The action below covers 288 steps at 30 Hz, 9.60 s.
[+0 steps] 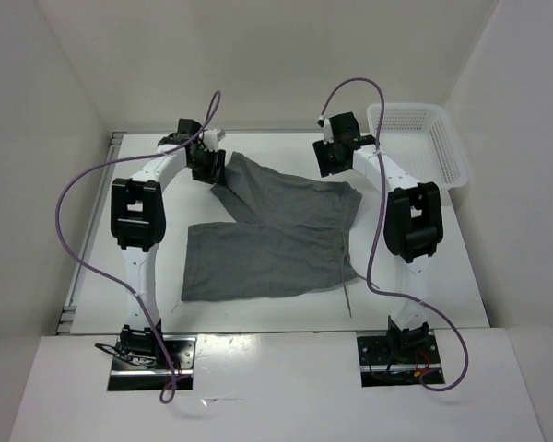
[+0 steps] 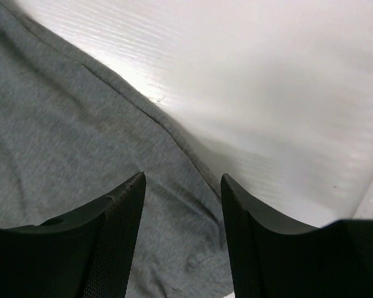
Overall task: Fold and stack the shorts
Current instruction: Flatten the shorts out, then fold the shorts
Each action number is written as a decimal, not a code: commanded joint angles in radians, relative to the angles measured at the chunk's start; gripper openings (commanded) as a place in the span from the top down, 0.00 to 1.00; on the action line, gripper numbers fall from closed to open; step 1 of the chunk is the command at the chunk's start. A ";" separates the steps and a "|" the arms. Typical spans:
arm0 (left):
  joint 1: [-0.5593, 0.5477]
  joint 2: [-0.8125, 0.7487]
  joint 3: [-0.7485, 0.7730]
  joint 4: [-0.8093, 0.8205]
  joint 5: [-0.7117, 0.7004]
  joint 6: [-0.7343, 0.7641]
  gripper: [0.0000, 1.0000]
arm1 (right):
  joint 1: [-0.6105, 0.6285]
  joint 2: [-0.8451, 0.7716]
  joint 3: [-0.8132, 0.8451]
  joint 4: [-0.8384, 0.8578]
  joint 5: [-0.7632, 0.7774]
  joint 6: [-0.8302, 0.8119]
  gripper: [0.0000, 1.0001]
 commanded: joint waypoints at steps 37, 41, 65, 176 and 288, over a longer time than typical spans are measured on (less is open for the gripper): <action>0.062 -0.268 -0.324 -0.190 -0.008 0.006 0.29 | -0.007 0.068 0.042 0.056 0.051 -0.034 0.49; 0.062 -0.198 -0.139 -0.133 -0.093 0.006 0.16 | -0.007 -0.002 0.030 0.056 0.088 -0.034 0.47; -0.064 0.632 1.161 -0.506 -0.047 0.006 0.10 | -0.119 -0.032 -0.160 -0.059 -0.027 -0.155 0.24; -0.085 -1.139 -0.984 0.066 -0.051 0.006 0.32 | 0.290 -1.369 -0.759 -0.139 -0.345 -0.826 0.06; -0.069 -0.257 -0.380 -0.014 -0.154 0.006 0.99 | 0.069 -0.699 -0.573 -0.209 -0.230 -0.517 0.29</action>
